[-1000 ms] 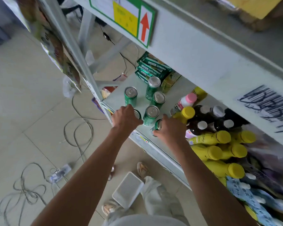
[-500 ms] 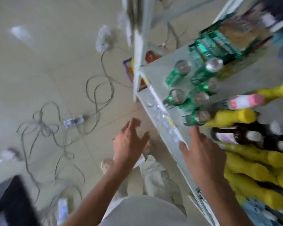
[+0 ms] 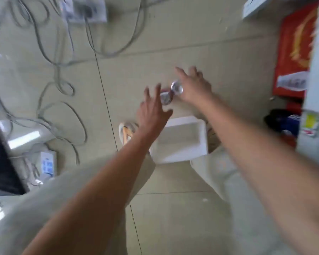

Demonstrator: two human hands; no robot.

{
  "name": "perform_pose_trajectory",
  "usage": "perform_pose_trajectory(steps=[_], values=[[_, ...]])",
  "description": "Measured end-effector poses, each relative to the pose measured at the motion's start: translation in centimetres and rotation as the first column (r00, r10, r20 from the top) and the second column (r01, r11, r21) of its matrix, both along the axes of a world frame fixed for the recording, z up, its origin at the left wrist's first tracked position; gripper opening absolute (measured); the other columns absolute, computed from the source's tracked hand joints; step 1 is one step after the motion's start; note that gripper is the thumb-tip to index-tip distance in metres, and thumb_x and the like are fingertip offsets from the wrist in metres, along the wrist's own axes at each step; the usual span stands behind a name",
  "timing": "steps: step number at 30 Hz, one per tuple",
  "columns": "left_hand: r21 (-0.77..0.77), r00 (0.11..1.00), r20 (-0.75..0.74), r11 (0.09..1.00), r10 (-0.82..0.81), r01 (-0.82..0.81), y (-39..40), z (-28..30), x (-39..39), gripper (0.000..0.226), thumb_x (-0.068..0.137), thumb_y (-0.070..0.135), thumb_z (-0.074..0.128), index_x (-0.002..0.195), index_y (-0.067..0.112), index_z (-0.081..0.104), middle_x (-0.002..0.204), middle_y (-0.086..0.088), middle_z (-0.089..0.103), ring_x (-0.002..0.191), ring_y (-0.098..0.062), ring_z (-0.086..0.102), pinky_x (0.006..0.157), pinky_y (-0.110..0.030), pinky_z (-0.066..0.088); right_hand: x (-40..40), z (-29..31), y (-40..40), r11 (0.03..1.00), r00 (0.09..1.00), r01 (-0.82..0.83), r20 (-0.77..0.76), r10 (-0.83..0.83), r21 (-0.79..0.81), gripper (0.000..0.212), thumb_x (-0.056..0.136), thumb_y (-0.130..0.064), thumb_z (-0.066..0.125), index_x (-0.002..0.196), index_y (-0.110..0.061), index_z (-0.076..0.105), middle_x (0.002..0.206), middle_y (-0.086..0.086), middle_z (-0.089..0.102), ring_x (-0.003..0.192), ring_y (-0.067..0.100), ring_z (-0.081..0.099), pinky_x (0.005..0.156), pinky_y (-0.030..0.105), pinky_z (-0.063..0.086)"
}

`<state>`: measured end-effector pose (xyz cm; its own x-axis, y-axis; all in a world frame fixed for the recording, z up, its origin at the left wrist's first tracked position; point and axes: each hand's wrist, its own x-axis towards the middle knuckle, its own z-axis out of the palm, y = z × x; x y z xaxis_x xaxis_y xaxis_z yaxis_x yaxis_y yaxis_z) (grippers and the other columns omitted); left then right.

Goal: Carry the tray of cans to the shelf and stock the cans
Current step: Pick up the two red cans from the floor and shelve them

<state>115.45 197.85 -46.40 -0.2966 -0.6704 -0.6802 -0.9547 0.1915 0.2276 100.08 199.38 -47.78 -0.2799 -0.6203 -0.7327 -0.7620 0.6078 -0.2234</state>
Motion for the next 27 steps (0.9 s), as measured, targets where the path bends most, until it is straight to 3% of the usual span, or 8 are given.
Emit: perform_pose_trajectory(steps=[2,5,7,10,14,19,23,27], values=[[0.032,0.998,-0.014,0.998,-0.062,0.063,-0.9,-5.8,-1.1,0.083,0.072,0.039,0.083,0.143,0.032,0.040,0.142,-0.011,0.049,0.103,-0.044,0.065,0.073,-0.043,0.050,0.0,-5.6,-1.2,0.987,0.988,-0.153,0.042,0.152,0.040,0.068,0.088,-0.039,0.063,0.149,-0.030,0.036,0.140,0.020,0.040,0.127,0.043,0.047,0.096,0.052,0.047],[0.005,0.997,-0.014,0.997,-0.082,0.082,-1.2,-9.3,-1.6,0.070,0.069,0.028,0.081,0.129,0.024,0.047,0.113,-0.013,0.061,0.090,-0.044,0.067,0.061,-0.039,0.040,0.8,-8.4,-1.6,0.968,0.967,-0.252,0.033,0.251,0.024,0.040,0.084,-0.028,0.065,0.124,-0.024,0.059,0.124,0.019,0.053,0.110,0.043,0.061,0.086,0.045,0.051],[0.003,0.999,-0.027,0.999,-0.040,0.040,-1.2,-8.1,-1.2,0.068,0.067,0.024,0.081,0.127,0.020,0.048,0.109,-0.013,0.063,0.087,-0.044,0.066,0.060,-0.039,0.038,1.1,-7.4,-1.3,0.980,0.980,-0.200,0.004,0.200,-0.006,0.031,0.084,-0.026,0.067,0.115,-0.023,0.063,0.119,0.018,0.057,0.105,0.042,0.064,0.082,0.042,0.050],[0.027,1.000,-0.004,1.000,0.000,0.000,-1.3,-1.9,-0.1,0.065,0.066,0.021,0.082,0.122,0.017,0.049,0.105,-0.014,0.064,0.085,-0.043,0.065,0.059,-0.038,0.039,0.4,-1.4,-0.6,0.998,0.997,-0.062,-0.038,0.062,-0.007,0.033,0.080,-0.027,0.071,0.112,-0.024,0.064,0.114,0.015,0.062,0.104,0.039,0.064,0.082,0.038,0.049],[0.019,0.996,-0.084,1.000,-0.023,0.024,-1.8,14.1,0.3,0.063,0.063,0.020,0.083,0.118,0.015,0.052,0.100,-0.015,0.065,0.078,-0.040,0.063,0.060,-0.042,0.050,-0.8,14.7,0.9,0.978,0.972,0.152,-0.158,-0.174,-0.140,0.037,0.077,-0.040,0.068,0.110,-0.025,0.059,0.106,0.010,0.065,0.096,0.037,0.065,0.076,0.039,0.050],[-0.008,0.966,-0.172,0.981,-0.193,0.195,-2.6,38.6,-3.3,0.062,0.062,0.026,0.083,0.115,0.020,0.052,0.100,-0.010,0.067,0.079,-0.041,0.065,0.061,-0.043,0.054,-2.7,42.0,3.6,0.866,0.842,0.334,-0.295,-0.452,-0.372,0.032,0.081,-0.041,0.064,0.108,-0.027,0.055,0.097,0.002,0.060,0.086,0.031,0.066,0.063,0.037,0.049],[-0.155,0.852,-0.211,0.877,-0.479,0.455,-2.0,54.6,-8.0,0.061,0.063,0.033,0.077,0.117,0.026,0.049,0.098,-0.006,0.065,0.078,-0.039,0.065,0.057,-0.037,0.049,-5.0,60.5,6.4,0.764,0.768,0.400,-0.270,-0.581,-0.507,0.037,0.079,-0.047,0.068,0.111,-0.033,0.056,0.100,0.000,0.055,0.083,0.029,0.065,0.060,0.037,0.052],[-0.273,0.760,-0.315,0.821,-0.568,0.501,-0.9,65.8,-13.8,0.064,0.060,0.039,0.079,0.116,0.029,0.049,0.099,-0.004,0.067,0.080,-0.037,0.066,0.059,-0.038,0.053,-9.2,73.4,10.2,0.658,0.698,0.406,-0.250,-0.671,-0.634,0.048,0.069,-0.058,0.062,0.110,-0.034,0.055,0.101,-0.002,0.052,0.083,0.031,0.066,0.062,0.036,0.051]])
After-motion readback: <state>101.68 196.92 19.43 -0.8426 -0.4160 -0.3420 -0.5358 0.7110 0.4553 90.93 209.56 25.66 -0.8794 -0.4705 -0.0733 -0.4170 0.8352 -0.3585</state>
